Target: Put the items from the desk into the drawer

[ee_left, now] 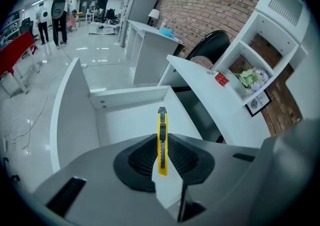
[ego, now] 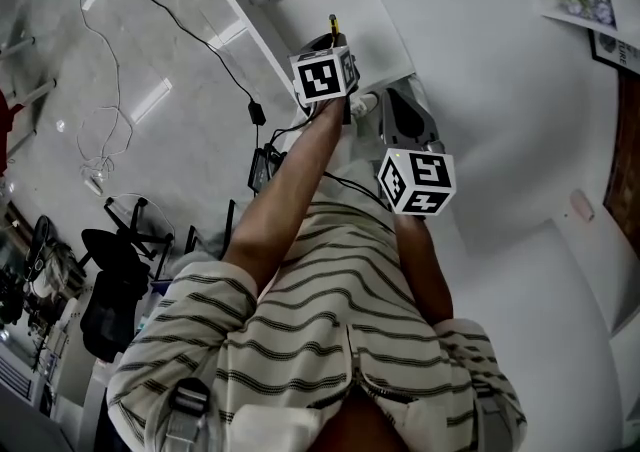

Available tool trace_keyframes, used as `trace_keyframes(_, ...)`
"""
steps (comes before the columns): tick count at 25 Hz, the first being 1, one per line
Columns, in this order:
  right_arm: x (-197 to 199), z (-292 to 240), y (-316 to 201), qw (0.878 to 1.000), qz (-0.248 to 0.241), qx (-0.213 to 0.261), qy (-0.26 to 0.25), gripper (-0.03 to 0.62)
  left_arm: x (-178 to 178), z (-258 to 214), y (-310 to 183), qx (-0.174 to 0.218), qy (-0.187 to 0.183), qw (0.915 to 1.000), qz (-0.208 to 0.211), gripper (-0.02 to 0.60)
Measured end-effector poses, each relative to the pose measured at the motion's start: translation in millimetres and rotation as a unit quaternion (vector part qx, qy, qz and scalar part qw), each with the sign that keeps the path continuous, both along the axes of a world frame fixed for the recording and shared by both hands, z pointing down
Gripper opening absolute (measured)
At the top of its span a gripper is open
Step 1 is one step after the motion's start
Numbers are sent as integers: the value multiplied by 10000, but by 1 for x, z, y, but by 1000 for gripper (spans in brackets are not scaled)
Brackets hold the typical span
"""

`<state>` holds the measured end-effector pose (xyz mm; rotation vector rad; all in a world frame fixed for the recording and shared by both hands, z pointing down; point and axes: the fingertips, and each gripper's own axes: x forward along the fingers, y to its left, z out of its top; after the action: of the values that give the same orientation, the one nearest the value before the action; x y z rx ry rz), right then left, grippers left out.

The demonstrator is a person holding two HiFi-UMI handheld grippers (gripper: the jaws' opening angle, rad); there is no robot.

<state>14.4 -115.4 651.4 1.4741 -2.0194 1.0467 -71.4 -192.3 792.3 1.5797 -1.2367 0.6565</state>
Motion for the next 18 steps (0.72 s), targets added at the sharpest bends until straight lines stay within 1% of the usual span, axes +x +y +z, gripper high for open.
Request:
trace_keyframes(6, 5, 3, 0, 10000, 61, -29, 27, 11, 3, 23, -2, -190, -42, 9998, -49, 66)
trace_keyframes(13, 7, 9, 6, 9999, 63, -90, 25, 12, 5, 47, -3, -401, -23, 9989, -229, 66)
trace_keyframes(18, 5, 13, 4, 9999, 57, -100, 19, 11, 8, 62, -4, -470, -54, 9988, -148, 66)
